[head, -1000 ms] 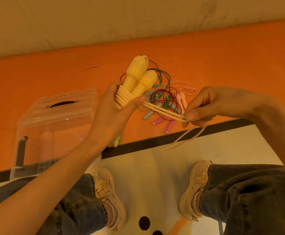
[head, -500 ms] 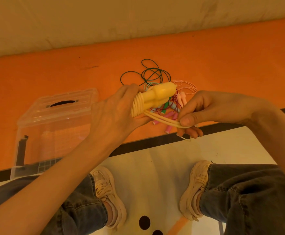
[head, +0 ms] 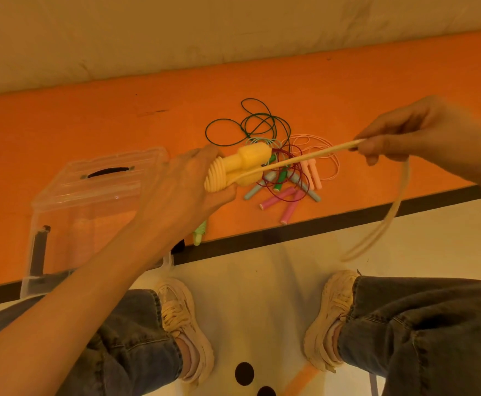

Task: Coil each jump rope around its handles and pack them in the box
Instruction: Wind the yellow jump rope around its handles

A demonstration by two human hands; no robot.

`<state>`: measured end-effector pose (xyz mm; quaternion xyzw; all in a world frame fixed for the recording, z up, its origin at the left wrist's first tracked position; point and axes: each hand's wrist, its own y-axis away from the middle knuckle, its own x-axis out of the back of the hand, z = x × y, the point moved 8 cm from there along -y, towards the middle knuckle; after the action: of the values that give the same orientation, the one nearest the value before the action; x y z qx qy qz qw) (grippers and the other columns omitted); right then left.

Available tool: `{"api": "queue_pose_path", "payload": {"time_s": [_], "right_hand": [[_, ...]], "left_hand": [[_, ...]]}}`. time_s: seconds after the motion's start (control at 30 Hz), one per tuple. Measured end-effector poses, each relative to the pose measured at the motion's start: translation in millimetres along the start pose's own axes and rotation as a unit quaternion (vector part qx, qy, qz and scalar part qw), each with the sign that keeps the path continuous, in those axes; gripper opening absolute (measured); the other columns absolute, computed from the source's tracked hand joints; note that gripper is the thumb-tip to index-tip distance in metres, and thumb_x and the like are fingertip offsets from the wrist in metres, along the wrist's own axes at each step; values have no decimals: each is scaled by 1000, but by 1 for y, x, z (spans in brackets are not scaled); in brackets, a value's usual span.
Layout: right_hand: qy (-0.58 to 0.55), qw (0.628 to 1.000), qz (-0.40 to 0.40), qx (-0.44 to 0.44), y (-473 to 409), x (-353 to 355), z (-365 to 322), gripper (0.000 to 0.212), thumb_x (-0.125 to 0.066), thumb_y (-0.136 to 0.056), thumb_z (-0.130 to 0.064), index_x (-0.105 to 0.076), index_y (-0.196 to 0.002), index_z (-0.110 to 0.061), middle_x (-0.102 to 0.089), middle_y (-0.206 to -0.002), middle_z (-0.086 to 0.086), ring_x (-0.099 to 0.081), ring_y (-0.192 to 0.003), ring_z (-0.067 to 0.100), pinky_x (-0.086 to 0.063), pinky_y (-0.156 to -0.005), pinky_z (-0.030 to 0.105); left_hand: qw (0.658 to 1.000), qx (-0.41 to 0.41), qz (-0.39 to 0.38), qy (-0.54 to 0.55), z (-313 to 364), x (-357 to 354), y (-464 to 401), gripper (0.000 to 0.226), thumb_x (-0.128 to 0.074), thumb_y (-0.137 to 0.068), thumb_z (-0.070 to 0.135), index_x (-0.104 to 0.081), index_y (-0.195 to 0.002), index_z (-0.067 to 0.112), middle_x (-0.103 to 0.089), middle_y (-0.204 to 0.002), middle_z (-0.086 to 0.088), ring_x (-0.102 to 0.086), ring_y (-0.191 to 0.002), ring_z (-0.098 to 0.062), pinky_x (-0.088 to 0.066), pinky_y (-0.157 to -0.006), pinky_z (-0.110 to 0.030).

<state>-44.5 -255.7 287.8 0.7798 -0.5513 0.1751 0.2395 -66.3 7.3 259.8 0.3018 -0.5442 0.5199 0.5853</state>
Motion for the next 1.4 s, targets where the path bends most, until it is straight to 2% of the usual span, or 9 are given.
{"api": "queue_pose_path", "payload": {"time_s": [0.13,0.27,0.4,0.67,0.8,0.93,1.1,1.2,1.4], "right_hand": [[6,997,59,48,1,-1,-18,15,-61,-83,-33,-74,-80,-27,-65,-64,-1,-43,-59,21,-33,-49,20],[38,991,115,59,-6,-4,-24,15,-59,-91,-19,-69,-97,-9,-64,-72,1,-52,-50,-7,-37,-47,4],[44,985,154,64,-17,-5,-20,17,-63,-89,-21,-70,-101,-11,-66,-74,-1,-59,-63,-4,-46,-66,9],[33,985,152,70,-28,-17,-20,8,-65,-88,-27,-71,-91,-23,-70,-76,1,-57,-79,47,-48,-67,49],[35,987,144,70,-31,-23,-20,9,-65,-88,-25,-72,-91,-20,-70,-78,4,-60,-66,19,-45,-59,25],[27,986,147,77,-31,-26,-23,5,-65,-88,-26,-69,-86,-28,-70,-78,4,-60,-65,18,-46,-61,28],[34,987,146,50,-31,-24,-16,8,-65,-89,-23,-71,-92,-19,-67,-71,3,-48,-46,-1,-34,-45,9],[37,989,141,18,-32,-23,-5,15,-66,-88,-28,-74,-91,-16,-68,-72,6,-39,-44,4,-29,-41,14],[34,991,130,-10,-33,-23,4,19,-70,-79,-38,-74,-81,-20,-70,-77,12,-52,-68,26,-42,-60,35]], "left_hand": [[996,-38,-83,-13,10,-16,3,43,-61,-82,55,-58,-114,26,-48,-81,11,-44,-69,-13,-30,-61,-31],[980,-85,-178,11,26,-29,9,46,-51,-83,62,-53,-120,33,-57,-98,15,-45,-80,-8,-43,-76,-35],[957,-156,-241,49,41,-32,13,45,-45,-88,64,-46,-125,39,-52,-103,24,-55,-87,-4,-45,-84,-40],[932,-218,-244,154,58,-24,21,32,-46,-86,62,-40,-112,45,-48,-81,22,-47,-68,1,-43,-58,-32],[933,-222,-244,143,66,-29,26,27,-54,-79,59,-42,-92,39,-48,-69,16,-46,-61,0,-36,-53,-28],[936,-225,-238,125,70,-38,27,43,-41,-82,71,-56,-100,35,-52,-71,15,-46,-61,-5,-34,-52,-27],[942,-232,-214,113,69,-33,27,36,-31,-90,64,-47,-96,33,-46,-72,17,-41,-60,-5,-25,-51,-25],[944,-224,-195,146,69,-26,26,25,-34,-90,60,-37,-92,35,-38,-65,19,-40,-54,-2,-25,-48,-25],[937,-159,-135,281,58,-10,16,49,-40,-85,57,-30,-128,34,-66,-92,15,-58,-61,-8,-44,-64,-38]]}}
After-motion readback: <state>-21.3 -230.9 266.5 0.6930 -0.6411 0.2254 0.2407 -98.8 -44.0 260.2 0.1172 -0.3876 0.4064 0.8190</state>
